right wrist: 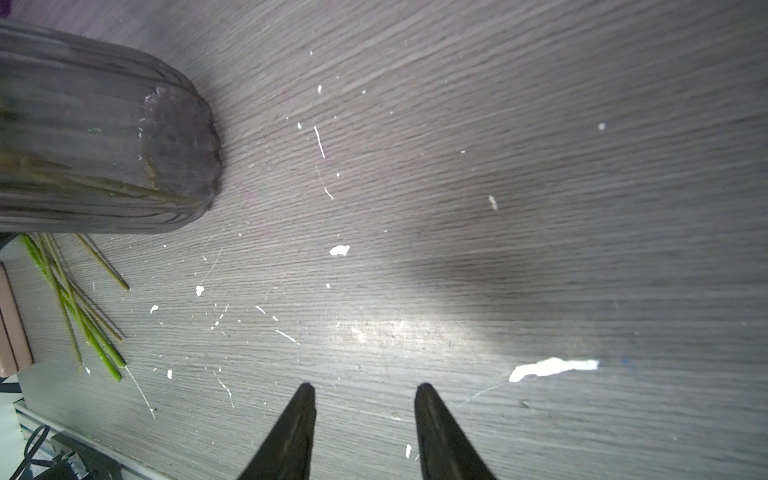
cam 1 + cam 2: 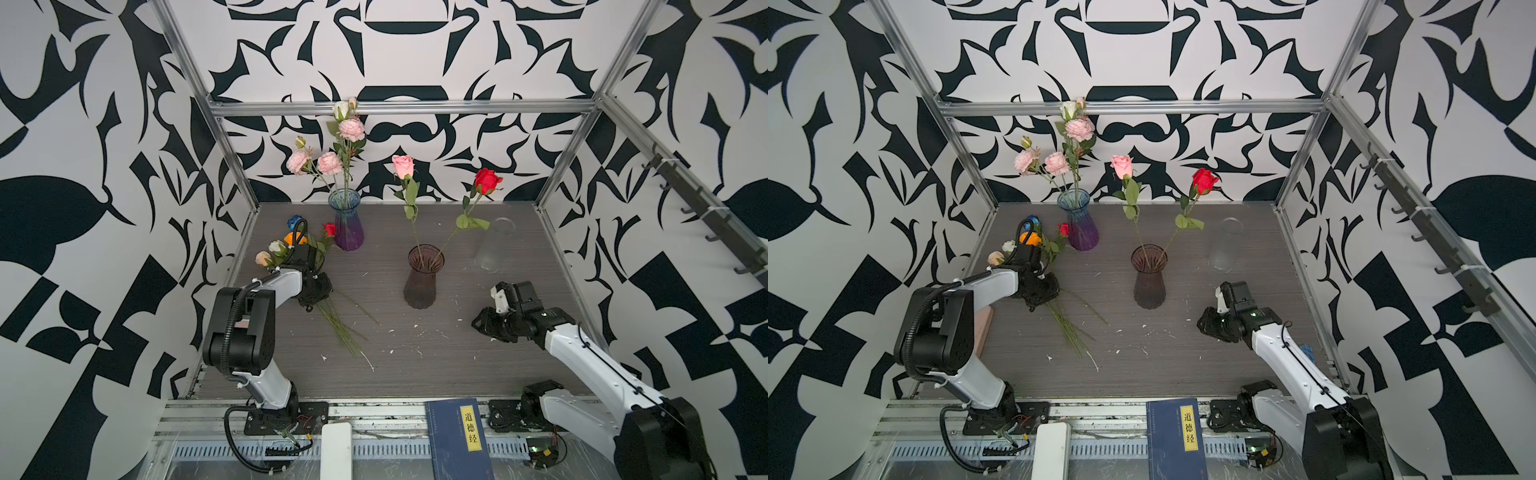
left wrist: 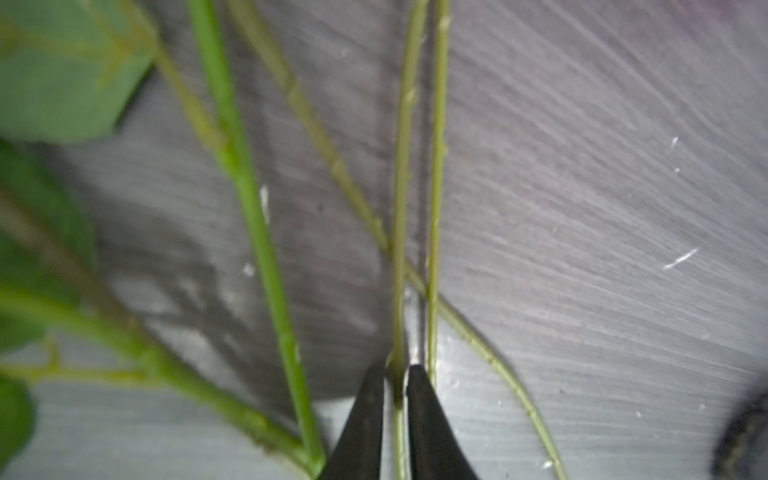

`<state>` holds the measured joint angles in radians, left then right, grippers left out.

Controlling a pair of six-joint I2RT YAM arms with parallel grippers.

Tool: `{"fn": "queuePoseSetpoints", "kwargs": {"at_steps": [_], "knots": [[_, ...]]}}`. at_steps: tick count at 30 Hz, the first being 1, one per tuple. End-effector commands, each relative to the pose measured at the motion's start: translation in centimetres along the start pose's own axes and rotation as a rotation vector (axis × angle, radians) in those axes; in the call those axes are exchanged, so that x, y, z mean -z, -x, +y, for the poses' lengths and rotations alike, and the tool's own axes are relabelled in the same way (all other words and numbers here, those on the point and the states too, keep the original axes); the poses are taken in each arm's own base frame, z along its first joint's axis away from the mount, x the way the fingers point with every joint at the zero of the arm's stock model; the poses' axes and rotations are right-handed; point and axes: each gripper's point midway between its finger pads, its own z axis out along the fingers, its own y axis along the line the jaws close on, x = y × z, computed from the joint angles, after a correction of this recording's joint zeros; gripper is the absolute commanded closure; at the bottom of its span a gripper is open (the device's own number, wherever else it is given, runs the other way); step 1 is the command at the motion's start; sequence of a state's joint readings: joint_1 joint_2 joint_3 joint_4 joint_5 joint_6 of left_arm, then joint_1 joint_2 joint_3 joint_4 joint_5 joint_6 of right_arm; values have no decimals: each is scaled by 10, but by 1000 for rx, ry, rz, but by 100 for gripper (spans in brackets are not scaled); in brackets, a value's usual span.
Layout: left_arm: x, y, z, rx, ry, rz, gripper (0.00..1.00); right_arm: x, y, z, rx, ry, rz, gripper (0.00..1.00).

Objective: Arrange flowers in a vase
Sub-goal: Pick up the flower from the top-left of the table.

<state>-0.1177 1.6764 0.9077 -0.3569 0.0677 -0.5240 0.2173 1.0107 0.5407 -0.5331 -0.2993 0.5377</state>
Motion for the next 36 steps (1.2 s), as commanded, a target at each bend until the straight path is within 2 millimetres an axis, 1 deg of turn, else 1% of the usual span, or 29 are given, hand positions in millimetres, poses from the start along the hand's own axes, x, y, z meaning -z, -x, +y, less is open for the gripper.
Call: {"fn": "queuePoseSetpoints", "kwargs": {"at_steps": [1, 2, 3, 6, 7, 9, 11, 15, 20, 23, 24, 26, 28, 29, 31, 32, 33, 35, 36], "knots": [[-2, 0, 3, 5, 19, 18, 96, 4, 6, 4, 19, 14, -24, 57], [1, 1, 2, 5, 17, 11, 99, 5, 6, 4, 20, 15, -24, 57], [4, 3, 1, 6, 13, 1, 100, 5, 6, 4, 18, 13, -26, 57], [19, 10, -3, 7, 7, -38, 100, 5, 6, 4, 18, 12, -27, 56], [27, 14, -4, 9, 2, -62, 100, 5, 6, 4, 18, 13, -27, 57], [54, 26, -11, 21, -36, -158, 100, 5, 6, 4, 19, 13, -27, 56], [88, 37, -16, 36, -74, -288, 100, 6, 6, 4, 19, 14, -29, 56], [176, 57, -25, 82, -159, -560, 100, 6, 5, 4, 18, 13, -31, 57], [278, 71, -45, 109, -323, -827, 100, 6, 6, 5, 19, 15, -33, 57], [332, 74, -59, 136, -471, -961, 100, 7, 7, 6, 20, 19, -38, 57], [350, 74, -69, 120, -538, -1002, 100, 8, 7, 6, 22, 21, -41, 57], [376, 73, -87, 90, -647, -1044, 100, 9, 7, 6, 22, 21, -45, 57], [399, 69, -115, 10, -757, -1070, 100, 9, 7, 6, 23, 22, -46, 57], [410, 65, -133, -52, -813, -1082, 100, 9, 7, 6, 23, 22, -46, 57], [424, 54, -172, -194, -878, -1097, 100, 9, 7, 6, 24, 23, -48, 57], [432, 44, -195, -289, -905, -1116, 100, 9, 6, 6, 23, 22, -46, 57], [436, 35, -218, -381, -915, -1135, 100, 9, 7, 6, 24, 23, -48, 57], [443, 18, -256, -509, -929, -1168, 100, 9, 7, 6, 23, 22, -47, 57], [441, 13, -273, -553, -929, -1164, 100, 9, 8, 6, 23, 24, -49, 57]]}}
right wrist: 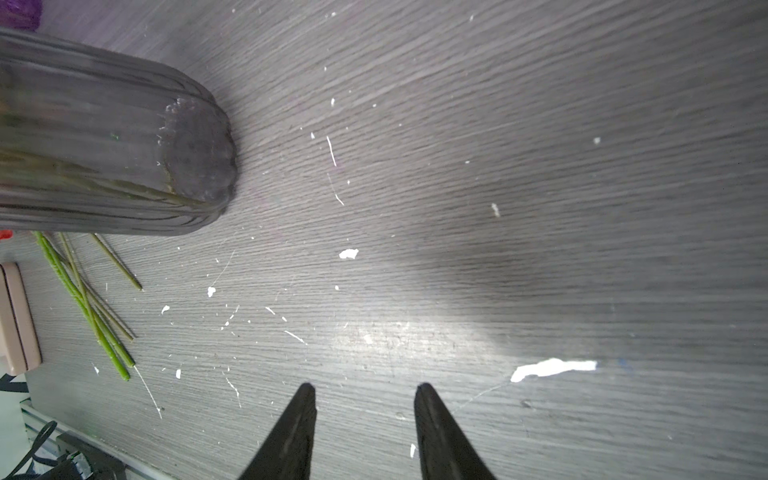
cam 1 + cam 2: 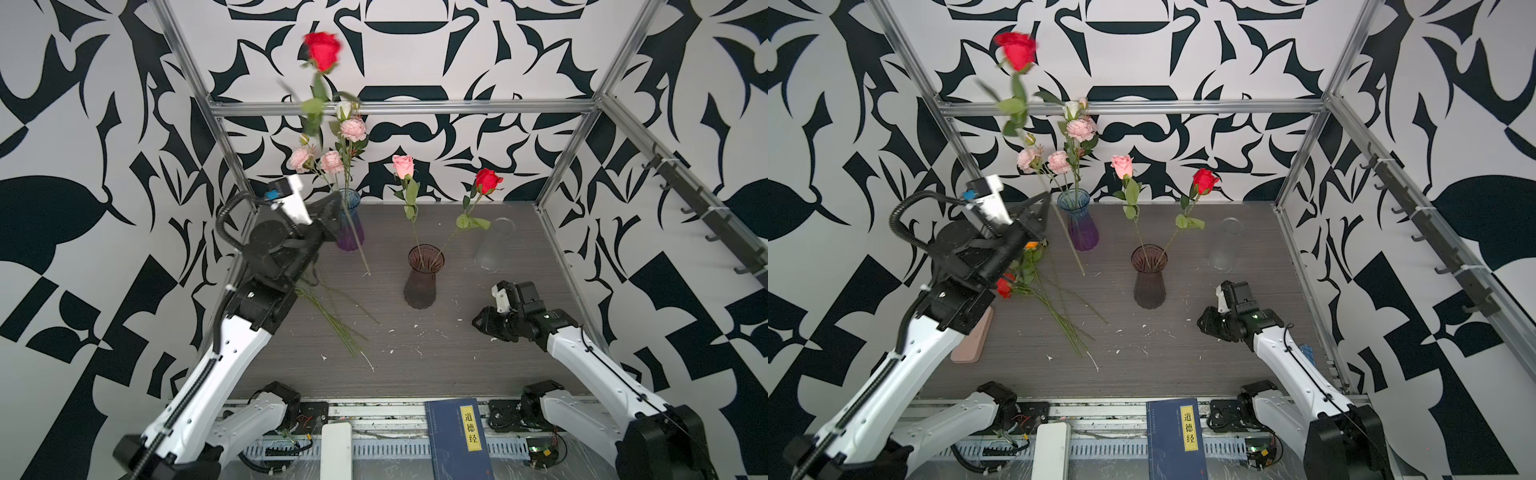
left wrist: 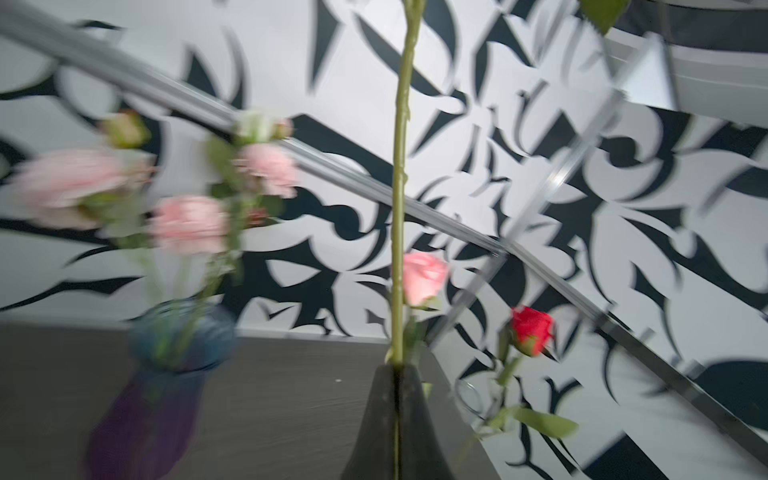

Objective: Arrange flowers in a vase
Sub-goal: Place the flower in the vase.

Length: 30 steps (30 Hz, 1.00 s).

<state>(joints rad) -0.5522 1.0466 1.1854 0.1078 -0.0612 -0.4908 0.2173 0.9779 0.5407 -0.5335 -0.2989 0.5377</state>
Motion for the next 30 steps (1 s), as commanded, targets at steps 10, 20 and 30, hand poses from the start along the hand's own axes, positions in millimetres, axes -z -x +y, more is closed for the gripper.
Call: {"fn": "queuePoseSetpoints", "kwargs": {"at_steps": [10, 20, 30], "knots": [[-103, -39, -103, -403, -122, -96, 100, 5, 6, 2, 17, 5, -34, 57], [-131, -103, -103, -606, 111, -170, 100, 5, 6, 4, 21, 17, -31, 57], [-124, -111, -70, -541, 303, -177, 100, 5, 5, 5, 25, 27, -30, 57]]}}
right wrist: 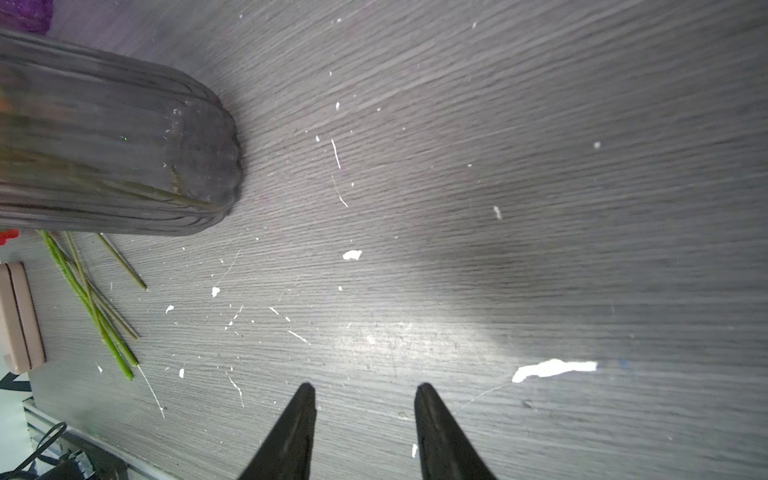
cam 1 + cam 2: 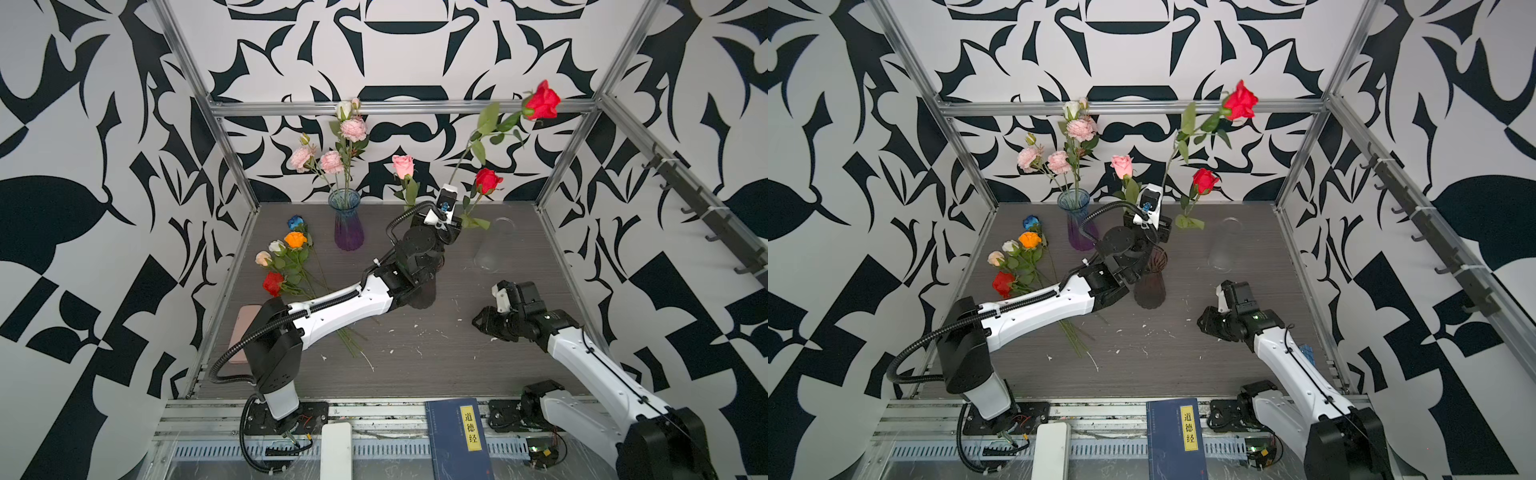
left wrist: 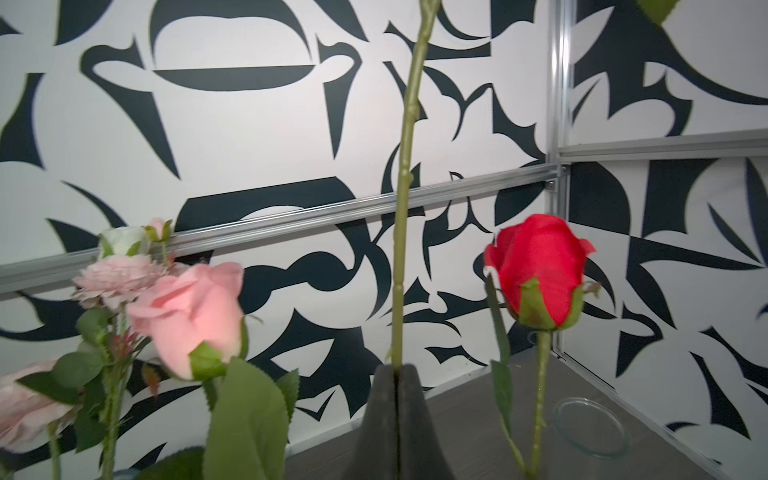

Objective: Arrange flowers in a vase
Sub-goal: Place the flower in the vase.

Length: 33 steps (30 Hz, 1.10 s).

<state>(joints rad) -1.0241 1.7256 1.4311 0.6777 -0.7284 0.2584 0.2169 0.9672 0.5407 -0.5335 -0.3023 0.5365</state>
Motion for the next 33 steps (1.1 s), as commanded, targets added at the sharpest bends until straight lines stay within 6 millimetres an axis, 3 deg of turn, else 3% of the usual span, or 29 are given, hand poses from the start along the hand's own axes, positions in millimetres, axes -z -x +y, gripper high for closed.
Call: {"fn": "queuePoseSetpoints", "kwargs": {"at_steps": [1, 11, 21, 25, 26, 29, 30, 33], "knots": [[3, 4, 26, 57, 138, -5, 100, 3, 5, 4, 20, 19, -24, 57], [13, -27, 33, 20, 279, 94, 100, 5, 3, 4, 20, 23, -26, 56], [26, -49, 18, 1, 292, 157, 100, 3, 3, 4, 19, 21, -20, 56], [30, -58, 21, -22, 324, 197, 100, 4, 3, 4, 20, 23, -20, 56], [31, -62, 23, -28, 334, 220, 88, 3, 3, 4, 19, 22, -20, 57], [35, -67, 26, -12, 339, 256, 32, 4, 4, 4, 19, 24, -21, 57], [37, -67, 27, -6, 334, 263, 21, 4, 3, 4, 19, 24, -19, 56], [43, -63, 34, 25, 329, 272, 17, 4, 3, 5, 21, 25, -19, 56]]}}
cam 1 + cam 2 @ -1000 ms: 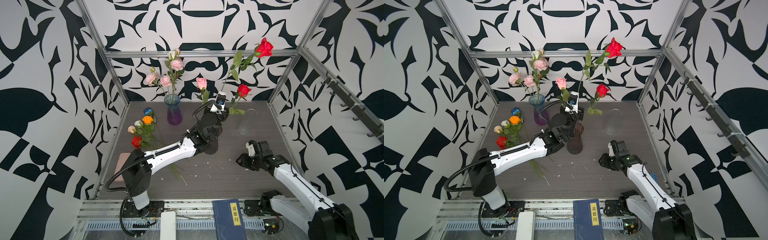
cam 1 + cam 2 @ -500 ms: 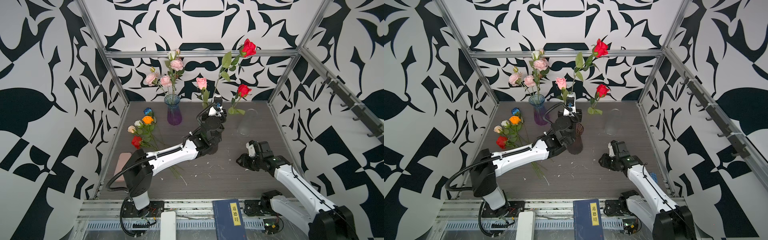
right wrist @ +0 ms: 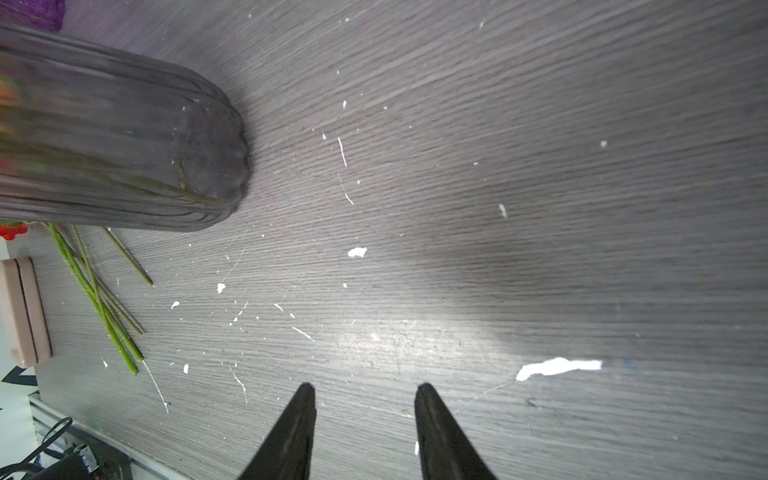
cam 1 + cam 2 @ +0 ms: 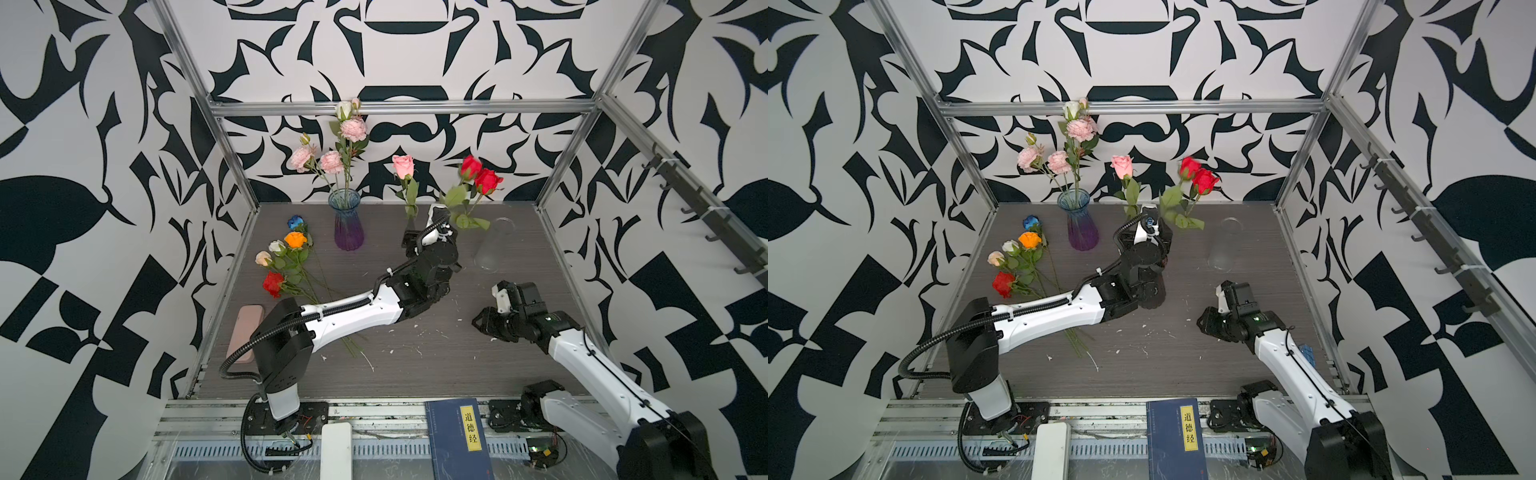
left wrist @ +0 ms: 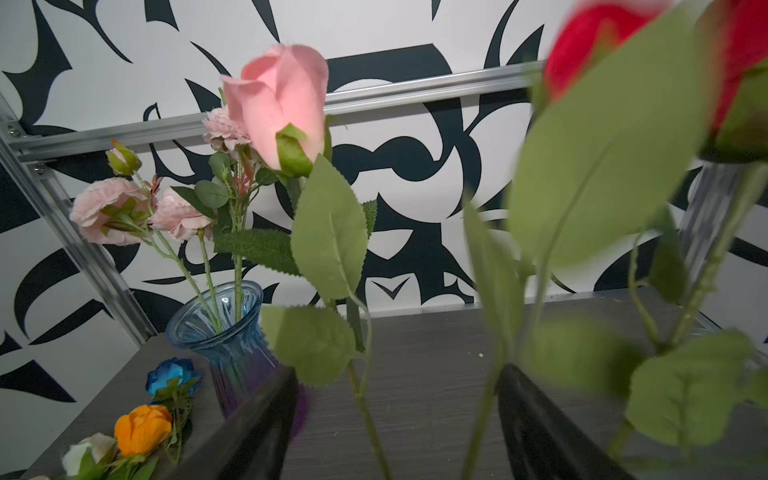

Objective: Arrange flowers in a vase
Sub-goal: Place the flower in the vase, then pick up the flower from the top-left of the table.

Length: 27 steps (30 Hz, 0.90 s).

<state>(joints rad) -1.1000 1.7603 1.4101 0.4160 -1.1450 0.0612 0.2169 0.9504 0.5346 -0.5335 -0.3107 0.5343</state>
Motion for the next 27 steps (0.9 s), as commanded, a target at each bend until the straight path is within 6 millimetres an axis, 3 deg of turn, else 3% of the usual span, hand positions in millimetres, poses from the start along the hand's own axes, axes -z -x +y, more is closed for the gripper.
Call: {"fn": "queuePoseSetpoints", "kwargs": {"at_steps": [1, 9, 11, 13, 14, 15, 17, 21, 24, 27], "knots": [[10, 12, 22, 76, 21, 15, 17, 2, 4, 3, 15, 12, -13, 56], [43, 33, 64, 174, -76, -1, 20, 1, 4, 3, 17, 12, -13, 56], [46, 27, 75, 162, -127, 39, 33, 1, 4, 3, 16, 12, -15, 57], [41, -1, 90, 192, -206, 199, 46, 1, 4, 3, 16, 12, -15, 57], [34, -26, 109, 261, -189, 322, 49, 1, 5, 3, 16, 12, -16, 57], [31, -41, 133, 355, -174, 414, 49, 1, 5, 2, 15, 12, -16, 57], [26, -79, 162, 471, -167, 549, 49, 1, 4, 2, 14, 12, -14, 57], [30, -139, 226, 642, -26, 655, 49, 2, 4, 2, 14, 16, -16, 57], [35, -173, 255, 664, 67, 721, 49, 1, 4, 3, 13, 17, -12, 57], [33, -203, 264, 681, 85, 829, 48, 1, 4, 3, 12, 16, -8, 57]]}}
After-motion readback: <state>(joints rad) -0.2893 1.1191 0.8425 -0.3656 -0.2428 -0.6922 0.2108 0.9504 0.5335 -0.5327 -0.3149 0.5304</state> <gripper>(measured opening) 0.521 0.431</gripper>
